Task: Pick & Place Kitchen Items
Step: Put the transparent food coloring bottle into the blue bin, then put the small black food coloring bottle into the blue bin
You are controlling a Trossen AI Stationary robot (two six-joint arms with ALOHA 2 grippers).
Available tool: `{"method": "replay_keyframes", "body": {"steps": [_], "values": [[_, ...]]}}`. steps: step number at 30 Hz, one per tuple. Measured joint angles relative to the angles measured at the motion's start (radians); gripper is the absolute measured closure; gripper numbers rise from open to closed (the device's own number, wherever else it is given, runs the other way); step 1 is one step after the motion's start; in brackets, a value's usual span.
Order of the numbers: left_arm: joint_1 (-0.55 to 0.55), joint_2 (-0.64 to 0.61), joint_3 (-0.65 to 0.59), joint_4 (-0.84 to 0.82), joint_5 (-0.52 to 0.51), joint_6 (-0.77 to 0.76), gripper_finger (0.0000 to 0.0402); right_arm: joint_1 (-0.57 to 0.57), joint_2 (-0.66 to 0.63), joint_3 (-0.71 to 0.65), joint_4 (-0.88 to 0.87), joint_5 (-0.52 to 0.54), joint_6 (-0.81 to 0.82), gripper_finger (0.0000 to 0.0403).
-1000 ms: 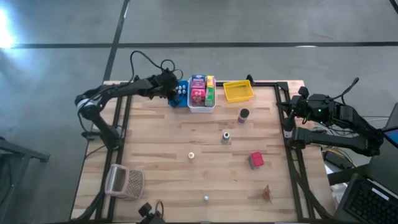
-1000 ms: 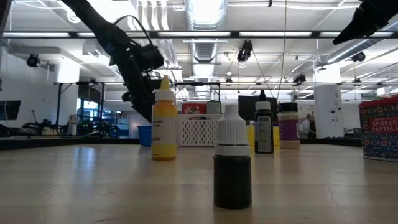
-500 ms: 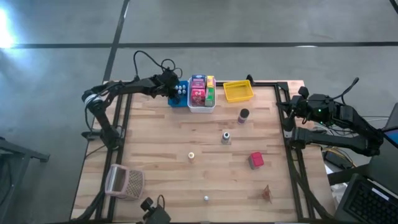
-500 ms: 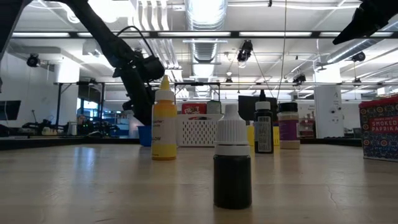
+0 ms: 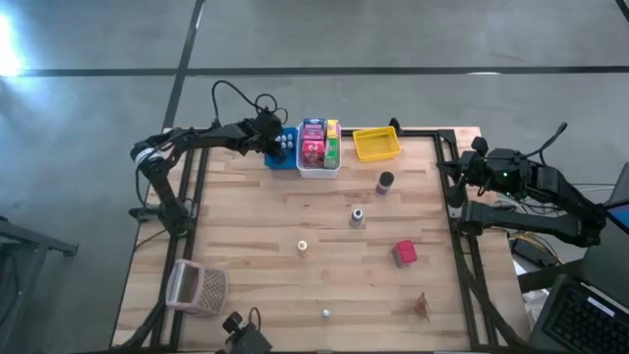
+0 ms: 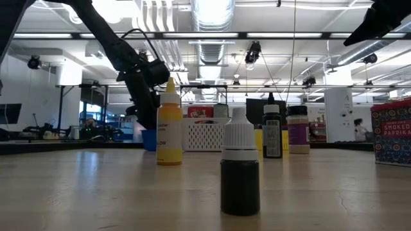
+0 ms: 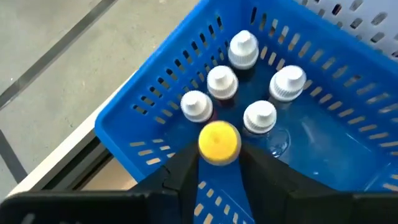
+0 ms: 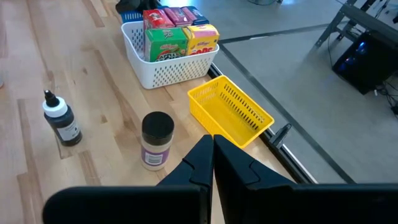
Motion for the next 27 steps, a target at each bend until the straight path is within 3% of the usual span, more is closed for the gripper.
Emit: {"method": "replay_keyframes", "body": {"steps": [11, 20, 23, 27], "values": [[0.0, -0.018, 0.0, -0.015, 0.003, 0.017, 0.0227, 0.0, 0.0, 0.0, 0.0, 0.0, 0.0, 0.0394], [-0.005, -0.151, 0.0, -0.065, 0.004, 0.022, 0.0223, 0.0, 0.0, 0.0, 0.0, 0.0, 0.0, 0.0394], [-0.011, -0.212, 0.0, -0.11, 0.04, 0.021, 0.0223, 0.0, 0.0, 0.0, 0.0, 0.0, 0.0, 0.0394], [-0.032, -0.314, -0.001, -0.168, 0.173, 0.014, 0.0223, 0.0, 0.0, 0.0, 0.0, 0.0, 0.0, 0.0394]]}}
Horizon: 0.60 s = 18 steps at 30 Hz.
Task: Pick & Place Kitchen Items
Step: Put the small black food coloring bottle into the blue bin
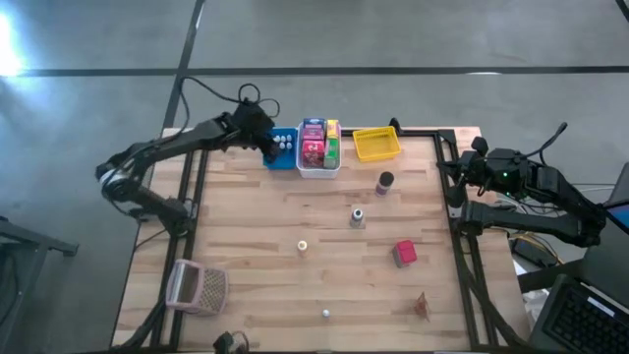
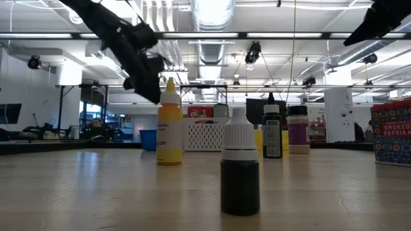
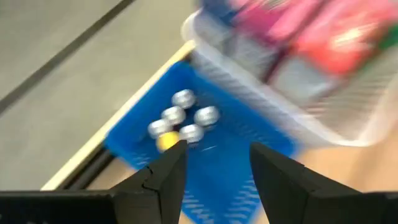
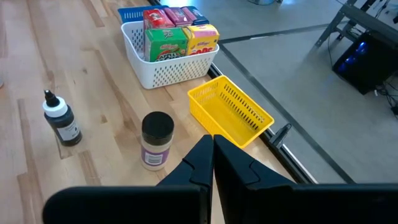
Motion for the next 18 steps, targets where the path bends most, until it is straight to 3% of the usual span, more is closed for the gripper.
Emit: {"method": "replay_keyframes", "body": {"steps": [6, 18], "values": [[-0.115, -0.167, -0.07, -0.006, 0.157, -0.003, 0.0223, 0.0, 0.0, 0.0, 0.0, 0.0, 0.0, 0.0394], [-0.574, -0.348, -0.302, 0.206, 0.17, 0.03, 0.0223, 0.0, 0.0, 0.0, 0.0, 0.0, 0.0, 0.0394]]}}
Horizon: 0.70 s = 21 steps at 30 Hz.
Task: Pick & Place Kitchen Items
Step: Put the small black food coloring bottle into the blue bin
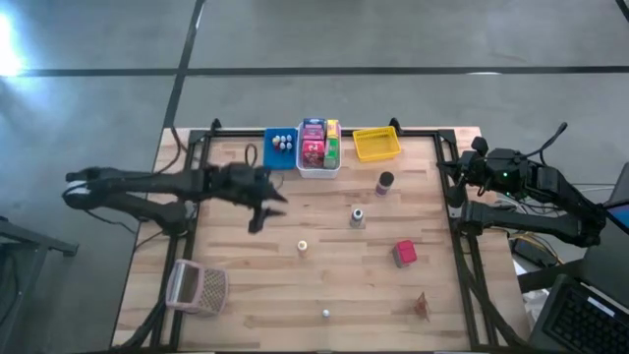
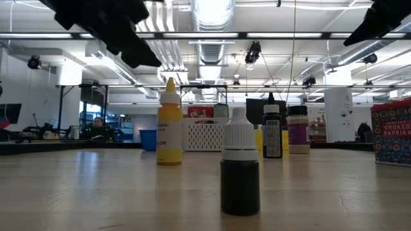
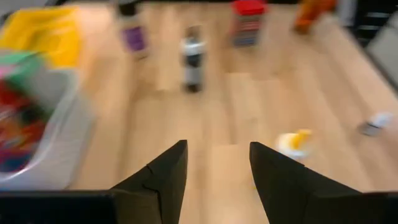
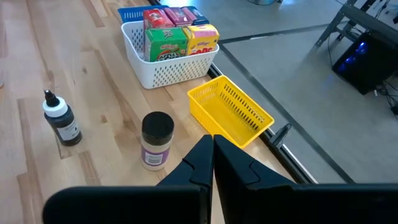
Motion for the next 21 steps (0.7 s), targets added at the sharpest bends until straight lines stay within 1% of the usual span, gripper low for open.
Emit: {"method": "replay_keyframes", "body": {"steps": [5, 7, 10, 13, 18, 20, 21], "values": [[-0.143, -0.005, -0.092, 0.17, 0.0, 0.02, 0.0223, 0.0, 0.0, 0.0, 0.0, 0.0, 0.0, 0.0394], [-0.18, -0.005, -0.123, 0.21, -0.001, 0.019, 0.0223, 0.0, 0.0, 0.0, 0.0, 0.0, 0.001, 0.0394], [-0.205, -0.005, -0.155, 0.268, -0.008, -0.042, 0.0223, 0.0, 0.0, 0.0, 0.0, 0.0, 0.002, 0.0394], [-0.206, -0.005, -0.168, 0.264, -0.016, -0.085, 0.0223, 0.0, 0.0, 0.0, 0.0, 0.0, 0.0, 0.0394], [-0.222, 0.036, -0.151, 0.262, -0.017, -0.073, 0.0223, 0.0, 0.0, 0.0, 0.0, 0.0, 0.002, 0.0394], [-0.232, 0.069, -0.121, 0.225, -0.016, -0.049, 0.0223, 0.0, 0.0, 0.0, 0.0, 0.0, 0.0, 0.0394], [-0.234, 0.087, -0.098, 0.181, -0.016, -0.043, 0.0223, 0.0, 0.0, 0.0, 0.0, 0.0, 0.0, 0.0394]]}}
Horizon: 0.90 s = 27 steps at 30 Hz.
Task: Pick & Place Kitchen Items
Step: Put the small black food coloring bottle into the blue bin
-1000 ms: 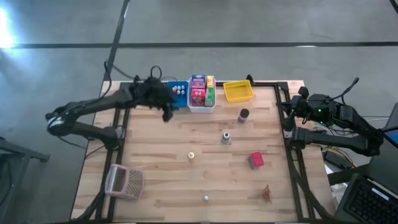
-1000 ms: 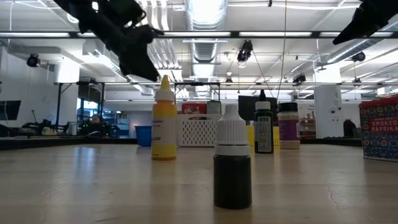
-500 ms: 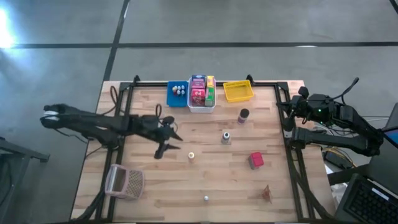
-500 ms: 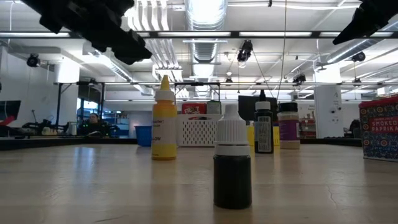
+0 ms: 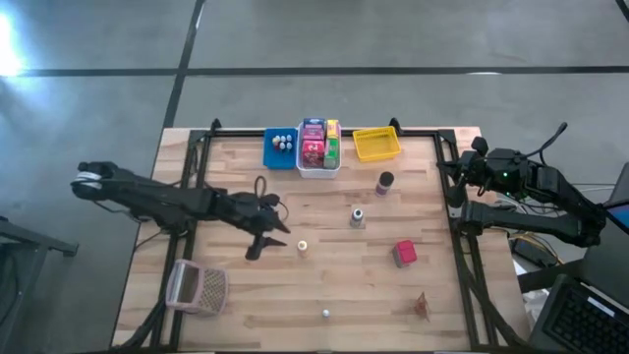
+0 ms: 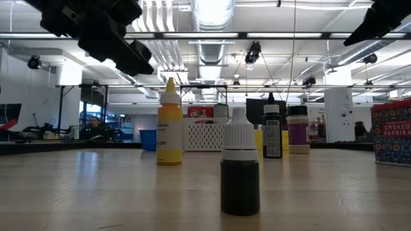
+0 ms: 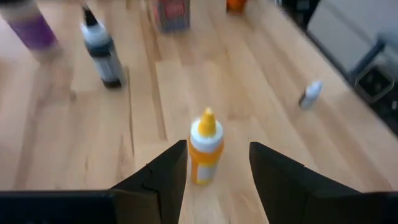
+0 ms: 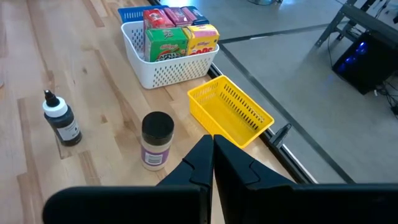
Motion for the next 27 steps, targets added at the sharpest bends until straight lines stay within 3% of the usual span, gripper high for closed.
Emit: {"method": "replay_keyframes", "body": {"steps": [5, 11, 20, 27], "values": [[-0.006, 0.063, 0.134, -0.227, 0.011, 0.001, 0.0223, 0.0, 0.0, 0.0, 0.0, 0.0, 0.001, 0.0394], [-0.089, 0.064, 0.171, -0.293, 0.018, -0.002, 0.0223, 0.0, 0.0, 0.0, 0.0, 0.0, 0.001, 0.0394], [-0.152, 0.065, 0.127, -0.29, -0.234, -0.009, 0.0225, 0.0, 0.0, 0.0, 0.0, 0.0, 0.0, 0.0394], [-0.148, 0.065, 0.126, -0.242, -0.344, -0.089, 0.0225, 0.0, 0.0, 0.0, 0.0, 0.0, 0.002, 0.0394]]}}
